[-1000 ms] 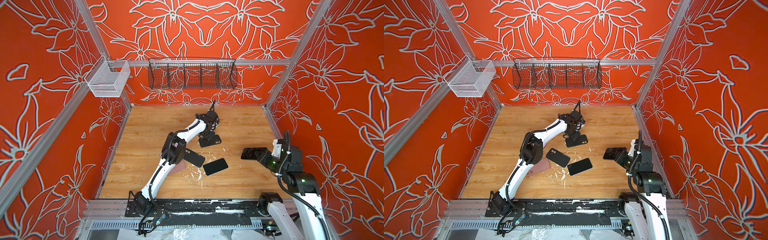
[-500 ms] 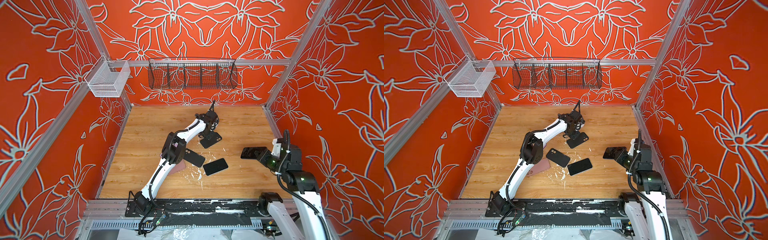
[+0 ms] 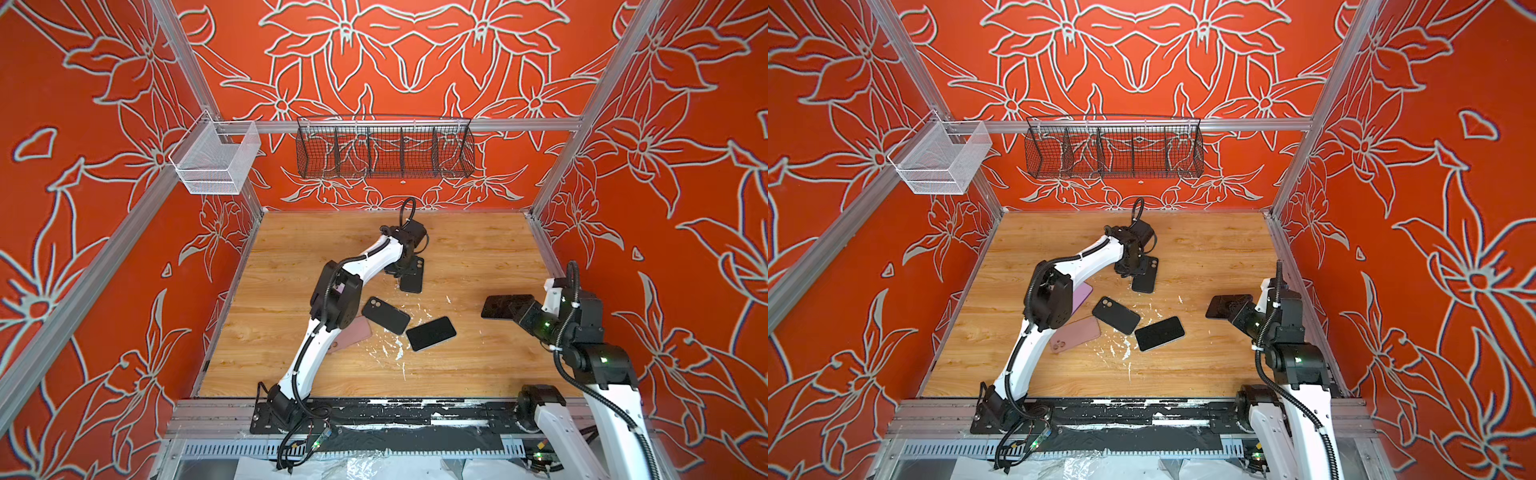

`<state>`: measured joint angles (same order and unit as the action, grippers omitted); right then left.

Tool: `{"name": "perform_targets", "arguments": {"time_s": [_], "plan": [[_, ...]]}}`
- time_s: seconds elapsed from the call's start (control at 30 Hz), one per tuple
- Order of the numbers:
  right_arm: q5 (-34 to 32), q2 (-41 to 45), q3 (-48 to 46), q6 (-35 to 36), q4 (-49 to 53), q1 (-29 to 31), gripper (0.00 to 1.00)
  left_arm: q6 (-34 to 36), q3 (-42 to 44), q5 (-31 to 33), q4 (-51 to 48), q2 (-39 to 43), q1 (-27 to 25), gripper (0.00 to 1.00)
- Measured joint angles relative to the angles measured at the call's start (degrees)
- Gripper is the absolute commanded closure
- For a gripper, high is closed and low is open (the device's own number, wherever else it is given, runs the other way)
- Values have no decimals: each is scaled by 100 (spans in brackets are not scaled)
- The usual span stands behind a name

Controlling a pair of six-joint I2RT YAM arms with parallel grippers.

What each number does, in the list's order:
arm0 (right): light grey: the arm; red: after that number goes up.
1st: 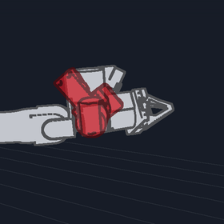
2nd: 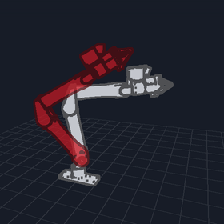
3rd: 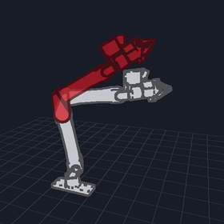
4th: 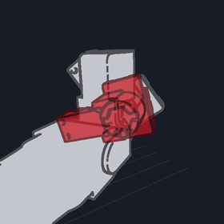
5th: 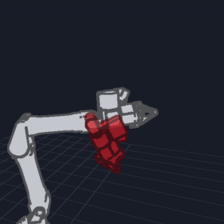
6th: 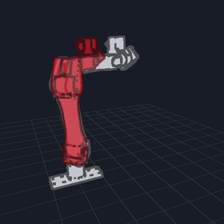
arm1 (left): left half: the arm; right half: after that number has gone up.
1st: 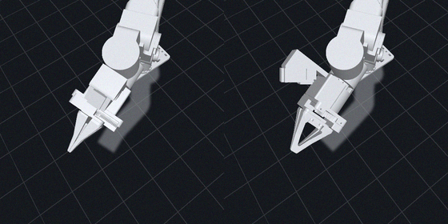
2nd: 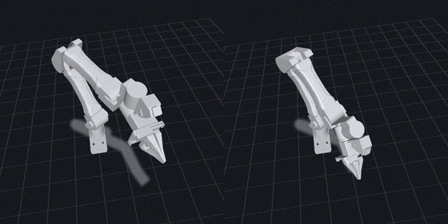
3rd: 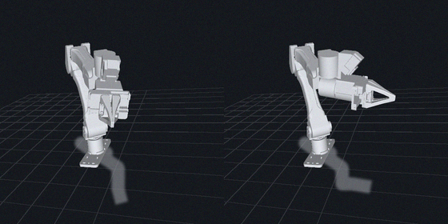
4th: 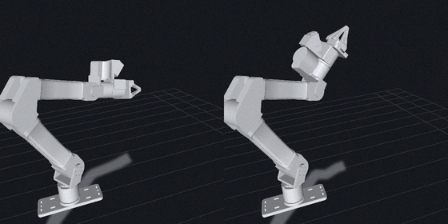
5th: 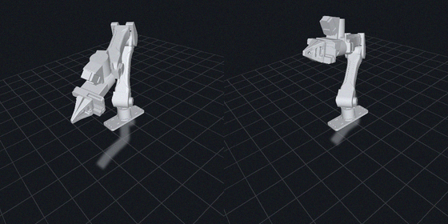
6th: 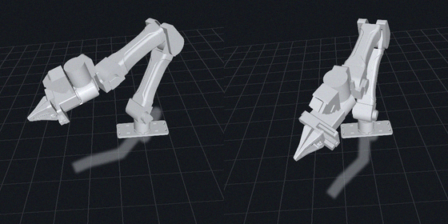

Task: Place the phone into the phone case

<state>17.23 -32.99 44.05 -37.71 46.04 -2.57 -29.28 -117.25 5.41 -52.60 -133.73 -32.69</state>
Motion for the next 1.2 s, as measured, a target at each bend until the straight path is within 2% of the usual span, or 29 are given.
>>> {"name": "perform_targets", "arguments": {"time_s": [0.17,0.27,0.4,0.43,0.5,0.6,0.7,0.77,0.87,1.03,1.2], "plan": [[2,138,-85,-22,-4,0,100,-2081,1613,-22,656,1049,9,100],[2,197,-87,-26,-2,0,100,-2883,1766,-138,811,975,-76,100],[13,245,-87,-31,2,0,100,-3532,1727,-385,951,638,-151,100],[17,251,-87,-33,2,0,100,-3659,1709,-404,986,616,-166,96],[22,258,-87,-37,2,0,100,-3803,1714,-455,1084,616,-184,83],[24,256,-87,-44,2,0,100,-3871,1731,-459,1152,627,-184,55],[28,240,-87,-46,0,0,100,-3438,1665,-367,1025,654,-184,32],[37,221,-87,-46,0,0,100,-2800,1528,-262,831,656,-184,23],[109,181,-87,-46,-2,0,100,-1478,1239,-76,573,715,-181,20],[372,116,-87,-24,-39,0,100,745,533,326,223,741,-164,22],[966,-83,-87,11,-203,0,100,1971,22,396,72,529,24,32]]}}
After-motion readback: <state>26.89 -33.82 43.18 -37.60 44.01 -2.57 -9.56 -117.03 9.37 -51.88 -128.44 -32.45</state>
